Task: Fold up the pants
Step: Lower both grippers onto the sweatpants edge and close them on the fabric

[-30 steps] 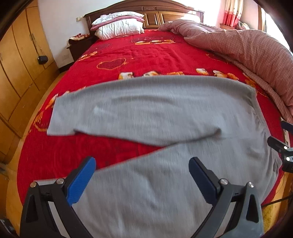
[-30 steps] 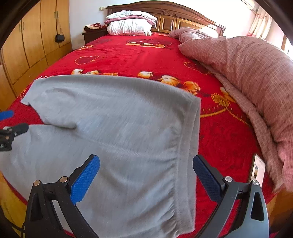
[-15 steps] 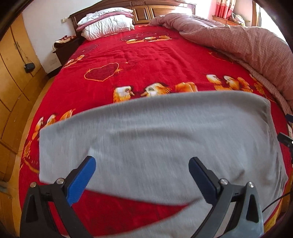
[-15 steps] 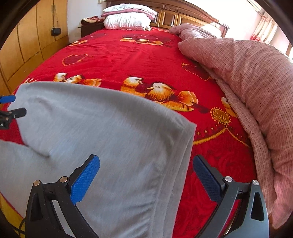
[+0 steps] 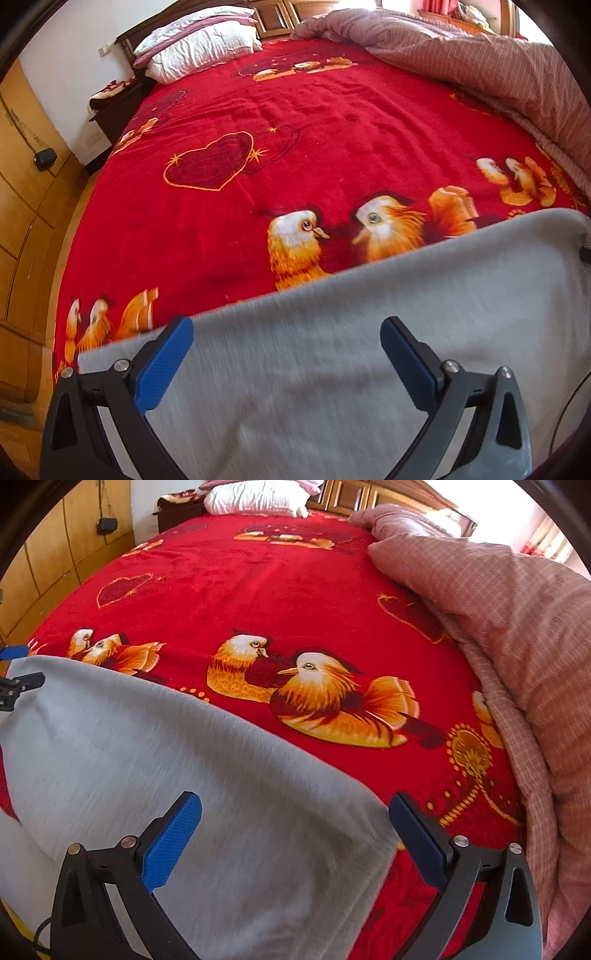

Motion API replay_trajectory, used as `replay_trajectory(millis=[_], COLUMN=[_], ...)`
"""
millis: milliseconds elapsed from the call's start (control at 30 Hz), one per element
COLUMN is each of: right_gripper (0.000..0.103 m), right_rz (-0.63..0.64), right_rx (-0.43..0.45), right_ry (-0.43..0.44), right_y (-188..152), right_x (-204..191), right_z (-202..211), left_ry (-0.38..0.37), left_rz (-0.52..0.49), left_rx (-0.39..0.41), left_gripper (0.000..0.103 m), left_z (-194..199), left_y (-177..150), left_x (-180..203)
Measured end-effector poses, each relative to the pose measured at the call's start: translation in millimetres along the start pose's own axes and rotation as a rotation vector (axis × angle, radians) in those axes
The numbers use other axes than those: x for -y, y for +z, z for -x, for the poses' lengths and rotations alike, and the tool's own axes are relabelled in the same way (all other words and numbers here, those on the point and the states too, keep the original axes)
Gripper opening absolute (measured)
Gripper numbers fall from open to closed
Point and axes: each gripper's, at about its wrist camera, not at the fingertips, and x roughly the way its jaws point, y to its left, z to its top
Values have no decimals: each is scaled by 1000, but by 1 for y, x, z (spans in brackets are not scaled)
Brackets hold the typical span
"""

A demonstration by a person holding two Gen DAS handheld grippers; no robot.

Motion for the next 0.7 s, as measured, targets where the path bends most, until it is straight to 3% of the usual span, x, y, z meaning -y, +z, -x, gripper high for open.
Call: replay_trajectory(millis=[267, 400, 533, 600, 667, 700], right_gripper=[103, 103, 103, 100, 85, 79], right_rz=[52, -22, -2, -2, 0, 6], right_rx=[-109, -132, -133, -126, -110, -99], right_ry=[22, 119, 111, 111, 121, 128], right_y=[6, 7, 10, 11, 13, 12], right_x=[-6, 8, 4, 3, 2, 0], right_z=[-44, -57, -58, -56, -52, -48], left_ry=[-49, -70, -97, -116, -175, -194], left_rz=[-112, -117, -107, -93, -74, -66], left_rx=[-29, -23, -22, -18, -14, -15], left_gripper=[99, 99, 99, 92, 68, 62], left_z=[-40, -45, -48, -47, -44, -41], left_y=[6, 6, 6, 5, 3, 2], left_x=[0, -2, -3, -4, -4, -3])
